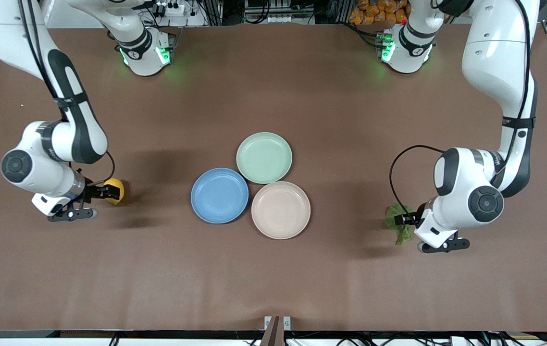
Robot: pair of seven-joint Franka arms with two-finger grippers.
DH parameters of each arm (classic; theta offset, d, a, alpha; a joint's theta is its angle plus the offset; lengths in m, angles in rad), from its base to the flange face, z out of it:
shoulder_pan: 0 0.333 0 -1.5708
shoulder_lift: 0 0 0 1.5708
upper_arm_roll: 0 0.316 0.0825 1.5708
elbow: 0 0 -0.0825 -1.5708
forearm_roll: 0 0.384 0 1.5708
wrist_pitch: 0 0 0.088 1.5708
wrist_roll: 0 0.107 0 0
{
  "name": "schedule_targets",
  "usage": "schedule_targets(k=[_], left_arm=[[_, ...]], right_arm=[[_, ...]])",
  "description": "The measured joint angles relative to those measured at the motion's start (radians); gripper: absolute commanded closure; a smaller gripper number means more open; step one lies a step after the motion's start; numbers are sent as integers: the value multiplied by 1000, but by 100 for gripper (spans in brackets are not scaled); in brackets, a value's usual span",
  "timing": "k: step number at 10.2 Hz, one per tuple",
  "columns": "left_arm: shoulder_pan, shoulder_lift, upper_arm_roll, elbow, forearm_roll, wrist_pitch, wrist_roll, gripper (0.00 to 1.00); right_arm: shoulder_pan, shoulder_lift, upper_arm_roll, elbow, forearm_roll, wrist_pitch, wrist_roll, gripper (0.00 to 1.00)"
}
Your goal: Pick lemon and lettuce from blue and beige plates
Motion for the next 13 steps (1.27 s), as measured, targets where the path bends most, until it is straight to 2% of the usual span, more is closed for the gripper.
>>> schedule_targets(k=[4,6,9,11,13], left_arm=[[65,-266,5,-249,-1,-11,0,0],[95,-388,5,-355,-1,-15,0,0],[96,-517,2,-485,-1,-16,0,0],[96,-597,-1,-547,-1,-15,2,0],[95,-648,-8,-538,35,-10,37,0]], right_arm=[[-1,-121,-2,17,13,-173,116,0],[-1,-184,5,43,18,-326,130,0],[-1,-232,16,179,25,-547,142,0],[-6,-249,16,275,26,-649,145,0],[-14,-270,15,363,26,-733,145,0]])
